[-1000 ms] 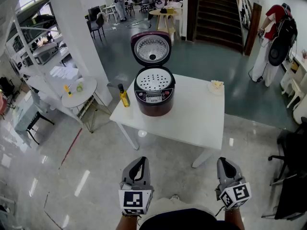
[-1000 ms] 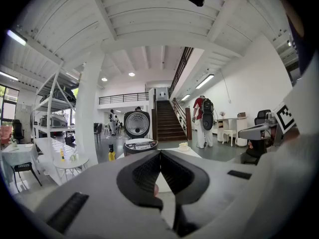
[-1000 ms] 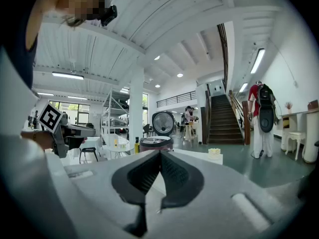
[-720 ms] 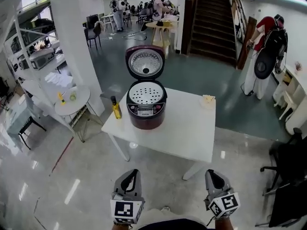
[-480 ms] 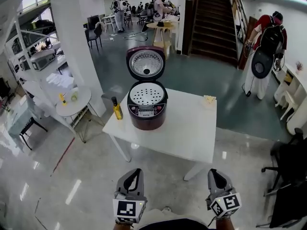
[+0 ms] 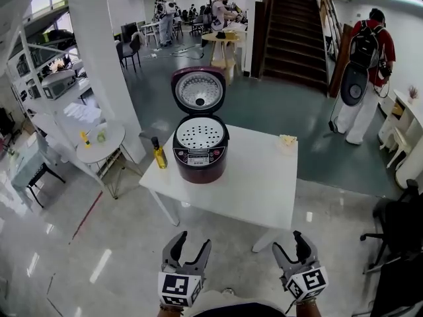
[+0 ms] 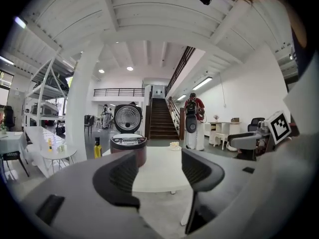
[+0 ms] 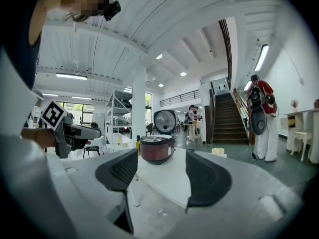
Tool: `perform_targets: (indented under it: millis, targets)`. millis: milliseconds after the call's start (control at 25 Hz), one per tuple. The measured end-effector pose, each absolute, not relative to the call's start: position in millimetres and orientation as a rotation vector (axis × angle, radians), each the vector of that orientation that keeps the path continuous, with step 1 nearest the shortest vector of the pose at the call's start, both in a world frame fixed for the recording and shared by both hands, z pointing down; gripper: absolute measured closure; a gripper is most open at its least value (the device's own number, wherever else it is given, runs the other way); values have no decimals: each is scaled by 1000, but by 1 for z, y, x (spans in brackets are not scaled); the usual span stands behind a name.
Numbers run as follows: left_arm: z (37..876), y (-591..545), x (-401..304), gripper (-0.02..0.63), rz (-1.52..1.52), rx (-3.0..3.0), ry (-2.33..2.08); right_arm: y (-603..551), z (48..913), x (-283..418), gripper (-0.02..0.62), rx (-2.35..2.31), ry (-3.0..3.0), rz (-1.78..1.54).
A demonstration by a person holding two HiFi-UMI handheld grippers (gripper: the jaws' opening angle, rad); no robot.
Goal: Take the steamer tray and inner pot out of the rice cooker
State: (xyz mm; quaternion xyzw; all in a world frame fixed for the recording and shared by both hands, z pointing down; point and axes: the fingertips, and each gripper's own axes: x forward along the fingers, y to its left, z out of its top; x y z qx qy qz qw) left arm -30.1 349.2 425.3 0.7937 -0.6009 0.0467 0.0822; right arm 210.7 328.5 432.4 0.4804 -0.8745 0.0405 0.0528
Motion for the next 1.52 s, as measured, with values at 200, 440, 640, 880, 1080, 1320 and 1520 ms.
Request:
perform_targets:
  millis: [200,440,640,880,1080,1320,1520]
  targets:
    - [429,336,-19,159,153,2394,-1791,317,433,214,262,1447,-2663,104]
    - [426,332,-21,50,126,2350,-1816,305,425,212,197,1427,-2684,105]
    - [427,323,-32,49,129,2310,-1849,292,423,202,158,1377,-2690,81]
    - [439,305,-41,49,149,2284,-1838,270,431,184,71,1318,-2723,86]
    - [448,268,-56,49,170,2271,-1858,232,432,169,69,1342,-2707,96]
    - [457,203,-86,49,256,2261,-1932,173,440,143,69,1347,-2707,68]
    - [445,142,-114,49,184,2260,-1908,115,426,120,71,1417,-2709,74]
